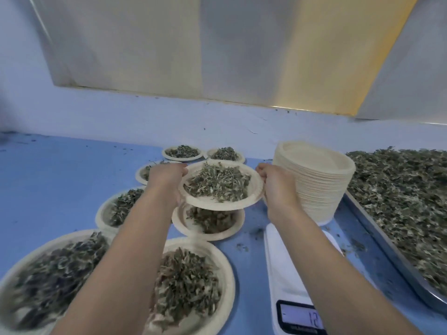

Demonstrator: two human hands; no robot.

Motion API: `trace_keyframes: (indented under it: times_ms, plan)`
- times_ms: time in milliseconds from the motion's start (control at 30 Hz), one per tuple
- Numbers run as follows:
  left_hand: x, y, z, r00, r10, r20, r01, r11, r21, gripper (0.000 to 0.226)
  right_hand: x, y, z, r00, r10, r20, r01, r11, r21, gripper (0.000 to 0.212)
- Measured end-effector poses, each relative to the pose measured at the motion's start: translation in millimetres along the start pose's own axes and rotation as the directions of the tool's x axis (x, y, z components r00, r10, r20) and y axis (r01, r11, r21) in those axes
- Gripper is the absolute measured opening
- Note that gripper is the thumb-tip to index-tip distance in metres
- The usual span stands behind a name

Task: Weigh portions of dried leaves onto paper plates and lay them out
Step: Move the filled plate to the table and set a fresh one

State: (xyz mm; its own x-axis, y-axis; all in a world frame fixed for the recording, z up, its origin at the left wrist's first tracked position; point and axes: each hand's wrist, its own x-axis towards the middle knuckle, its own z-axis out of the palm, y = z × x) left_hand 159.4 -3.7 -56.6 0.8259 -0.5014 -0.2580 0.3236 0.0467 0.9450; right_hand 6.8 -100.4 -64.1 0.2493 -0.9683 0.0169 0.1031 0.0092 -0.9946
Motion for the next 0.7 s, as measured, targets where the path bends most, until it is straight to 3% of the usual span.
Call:
trace_keyframes:
  times_ms: [100, 233, 333, 433, 533, 633, 700]
  plan:
    - [24.2, 10.2, -17.0, 0.987, 0.056, -0.153, -0.074, 0.991, -0.113, 0.038, 4.0, 1.6, 40.3, 0.978, 0.146, 0.146, -0.142, 0.989, -0.043, 0.015]
    - [54.9, 22.5, -36.8, 0.918, 0.123, -0.377, -0.201, 0.964, -0.176, 0.036, 4.1, 8.4, 92.4, 0.860, 0.319, 0.398, -0.294, 0.948, -0.122, 0.015]
    - [76.6, 29.1, -50.8, 0.870, 0.145, -0.471, -0.240, 0.959, -0.148, 0.039, 6.4, 13.1, 127.1, 0.803, 0.362, 0.473, -0.384, 0.922, -0.052, 0.006]
    - [105.4, 35.0, -69.0, 0.873, 0.126, -0.472, -0.177, 0.982, -0.064, 0.039, 14.9, 15.8, 159.2, 0.806, 0.376, 0.458, -0.432, 0.902, 0.020, 0.003]
    - [132.0, 40.6, -90.5, 0.920, 0.108, -0.377, -0.108, 0.994, 0.022, 0.012, 28.2, 20.9, 190.0, 0.816, 0.383, 0.432, -0.449, 0.892, 0.057, 0.005]
    - [158.8, 43.2, -110.8, 0.943, 0.058, -0.328, -0.031, 0.996, 0.088, 0.021, 45.1, 29.4, 218.5, 0.837, 0.368, 0.405, -0.414, 0.910, 0.029, 0.019]
    - [178.6, 44.1, -122.9, 0.938, 0.024, -0.347, -0.011, 0.999, 0.041, 0.018, 54.1, 34.0, 236.2, 0.826, 0.360, 0.435, -0.405, 0.914, 0.014, 0.026]
